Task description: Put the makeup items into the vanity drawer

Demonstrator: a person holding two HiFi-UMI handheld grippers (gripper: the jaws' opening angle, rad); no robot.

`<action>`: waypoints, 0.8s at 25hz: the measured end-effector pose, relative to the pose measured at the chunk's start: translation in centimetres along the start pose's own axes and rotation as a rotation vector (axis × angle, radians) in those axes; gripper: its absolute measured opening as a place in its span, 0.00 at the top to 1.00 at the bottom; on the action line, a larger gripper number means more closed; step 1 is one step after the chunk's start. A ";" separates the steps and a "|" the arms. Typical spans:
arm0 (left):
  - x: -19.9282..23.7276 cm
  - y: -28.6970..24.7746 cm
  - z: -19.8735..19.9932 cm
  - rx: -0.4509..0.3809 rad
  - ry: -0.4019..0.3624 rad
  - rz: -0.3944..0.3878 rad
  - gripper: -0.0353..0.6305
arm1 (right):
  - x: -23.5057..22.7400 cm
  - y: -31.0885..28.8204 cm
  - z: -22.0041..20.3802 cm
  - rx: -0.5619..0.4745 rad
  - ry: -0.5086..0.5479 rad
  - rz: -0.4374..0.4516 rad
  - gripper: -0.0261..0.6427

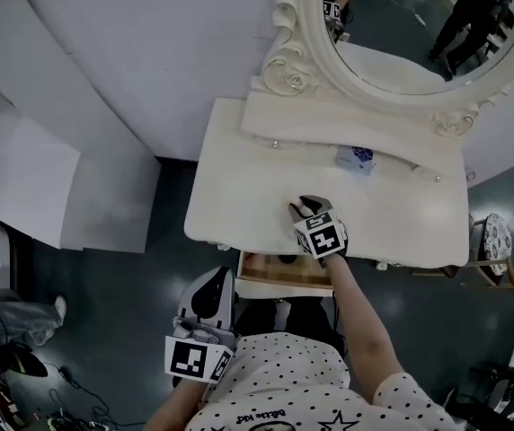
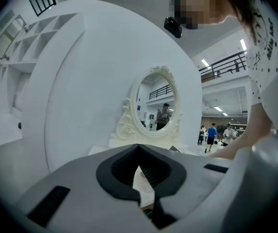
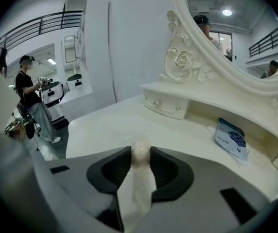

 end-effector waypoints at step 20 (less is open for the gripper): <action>-4.4 -2.1 1.5 -0.059 -0.026 -0.187 0.93 | 1.0 22.4 1.4 -0.548 -0.313 -0.066 0.77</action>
Point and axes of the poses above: the fingertips, and each gripper's own axes: y backward along the fingers, x to its left, z out of its top, the point moved 4 cm from there along y, backward along the fingers, and after that the axes turned 9 degrees about -y, right-handed, at the moved point
